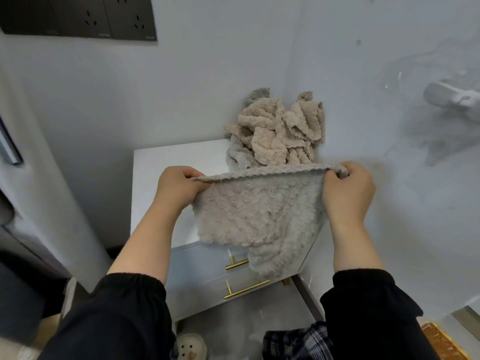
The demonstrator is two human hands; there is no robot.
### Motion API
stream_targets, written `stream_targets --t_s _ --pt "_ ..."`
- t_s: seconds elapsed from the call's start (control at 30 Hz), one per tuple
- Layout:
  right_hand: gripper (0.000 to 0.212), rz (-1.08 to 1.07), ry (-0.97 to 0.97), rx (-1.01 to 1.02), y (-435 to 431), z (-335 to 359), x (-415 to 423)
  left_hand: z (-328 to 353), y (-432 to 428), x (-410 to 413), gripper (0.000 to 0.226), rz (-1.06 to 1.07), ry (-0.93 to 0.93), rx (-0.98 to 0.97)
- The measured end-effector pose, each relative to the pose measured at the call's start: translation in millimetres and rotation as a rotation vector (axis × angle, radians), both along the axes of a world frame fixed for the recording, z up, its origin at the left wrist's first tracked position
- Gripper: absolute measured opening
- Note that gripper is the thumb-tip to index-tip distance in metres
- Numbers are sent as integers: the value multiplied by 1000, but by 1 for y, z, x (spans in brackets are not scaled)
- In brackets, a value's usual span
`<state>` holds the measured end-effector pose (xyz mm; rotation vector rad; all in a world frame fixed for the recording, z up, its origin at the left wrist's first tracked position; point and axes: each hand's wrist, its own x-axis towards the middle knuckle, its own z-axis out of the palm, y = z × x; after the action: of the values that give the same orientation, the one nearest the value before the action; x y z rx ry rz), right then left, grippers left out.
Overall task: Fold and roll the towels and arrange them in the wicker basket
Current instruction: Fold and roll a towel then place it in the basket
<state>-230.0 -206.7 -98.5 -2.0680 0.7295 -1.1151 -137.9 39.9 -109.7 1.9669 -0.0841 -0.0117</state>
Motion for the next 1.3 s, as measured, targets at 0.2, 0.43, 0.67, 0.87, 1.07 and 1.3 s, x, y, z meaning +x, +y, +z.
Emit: stream_targets --t_s 0.2,0.43,0.67,0.87,1.07,1.3 --pt "37 135 -97 309 -1 4 6 3 -9 -9 16 -528 435 -438" --pt "24 767 656 637 0 28 -20 -2 -6 -18 39 -1104 563 -614" --pt "39 226 300 284 -11 8 -5 3 13 1 10 -139 281 -126" --pt "56 203 225 93 -10 -6 4 -3 22 11 15 55 -57 483" --pt "27 208 396 80 -10 -19 7 -14 26 14 7 11 62 743" --pt "49 160 519 154 -16 -32 13 -23 19 15 19 138 53 710"
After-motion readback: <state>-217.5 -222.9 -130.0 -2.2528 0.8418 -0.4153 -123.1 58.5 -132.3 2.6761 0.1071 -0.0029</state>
